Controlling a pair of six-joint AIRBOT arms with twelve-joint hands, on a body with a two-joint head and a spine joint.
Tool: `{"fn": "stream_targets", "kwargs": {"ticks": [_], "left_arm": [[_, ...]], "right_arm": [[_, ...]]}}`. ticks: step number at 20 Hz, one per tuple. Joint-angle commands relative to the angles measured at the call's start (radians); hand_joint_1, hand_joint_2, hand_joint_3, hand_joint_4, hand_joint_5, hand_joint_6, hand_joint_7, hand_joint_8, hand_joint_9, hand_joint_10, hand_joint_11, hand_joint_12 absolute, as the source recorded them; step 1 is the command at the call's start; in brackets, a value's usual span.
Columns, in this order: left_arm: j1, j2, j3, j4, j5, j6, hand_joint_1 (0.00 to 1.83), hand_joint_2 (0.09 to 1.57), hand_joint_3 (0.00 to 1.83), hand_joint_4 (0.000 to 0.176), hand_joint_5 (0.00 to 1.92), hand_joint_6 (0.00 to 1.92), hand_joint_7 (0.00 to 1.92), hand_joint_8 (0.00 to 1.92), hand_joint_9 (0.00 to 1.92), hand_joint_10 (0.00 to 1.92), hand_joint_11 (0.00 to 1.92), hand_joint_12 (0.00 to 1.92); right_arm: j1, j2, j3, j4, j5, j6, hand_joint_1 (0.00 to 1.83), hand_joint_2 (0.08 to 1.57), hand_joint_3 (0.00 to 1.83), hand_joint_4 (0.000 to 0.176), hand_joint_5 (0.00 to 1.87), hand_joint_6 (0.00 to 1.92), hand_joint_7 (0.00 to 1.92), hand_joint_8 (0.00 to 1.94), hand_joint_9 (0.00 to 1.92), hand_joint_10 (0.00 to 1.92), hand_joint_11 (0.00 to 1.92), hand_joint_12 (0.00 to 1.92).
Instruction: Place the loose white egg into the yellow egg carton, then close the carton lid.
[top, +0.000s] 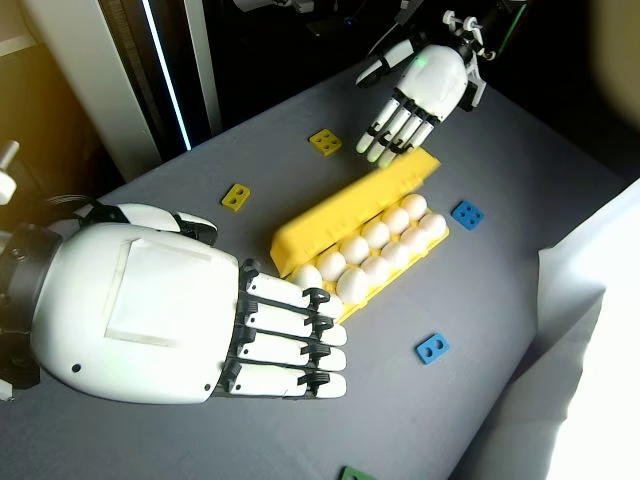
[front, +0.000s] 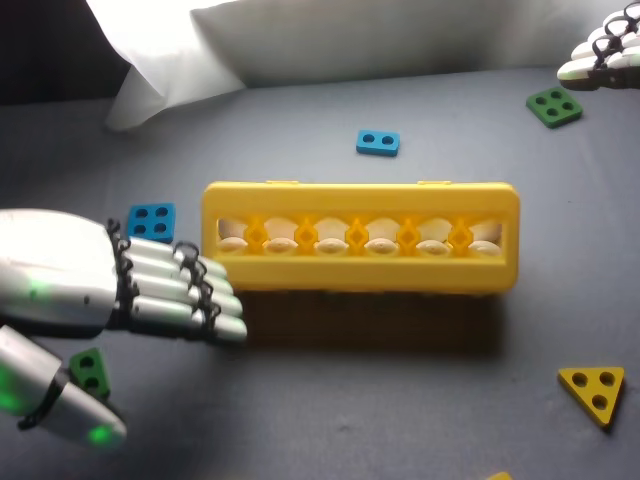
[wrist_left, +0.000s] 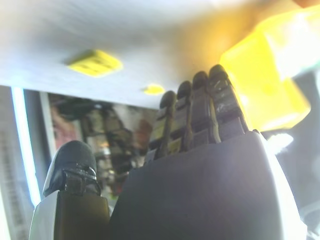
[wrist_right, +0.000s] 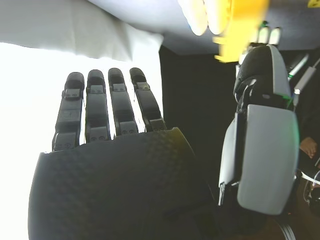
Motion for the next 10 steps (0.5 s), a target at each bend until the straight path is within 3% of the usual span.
{"fn": "stream_targets", "kwargs": {"ticks": [1,10], "left_arm": [[-0.015,0.003,0.014,-0.062,-0.033,-0.002,0.0,1.21,0.0,0.0,0.0,0.0,0.0,0.0,0.0,0.0,0.0,0.0],[-0.058,-0.027,0.029,-0.089,0.109,0.077,0.0,1.2,0.0,0.0,0.0,0.0,0.0,0.0,0.0,0.0,0.0,0.0]], "right_arm": [[0.013,0.016,0.0,0.048,-0.014,0.006,0.32,0.89,0.0,0.0,0.04,0.01,0.0,0.0,0.0,0.0,0.0,0.0],[0.013,0.018,-0.013,0.048,-0.007,0.016,0.31,0.91,0.01,0.0,0.03,0.01,0.0,0.0,0.0,0.0,0.0,0.0]]}}
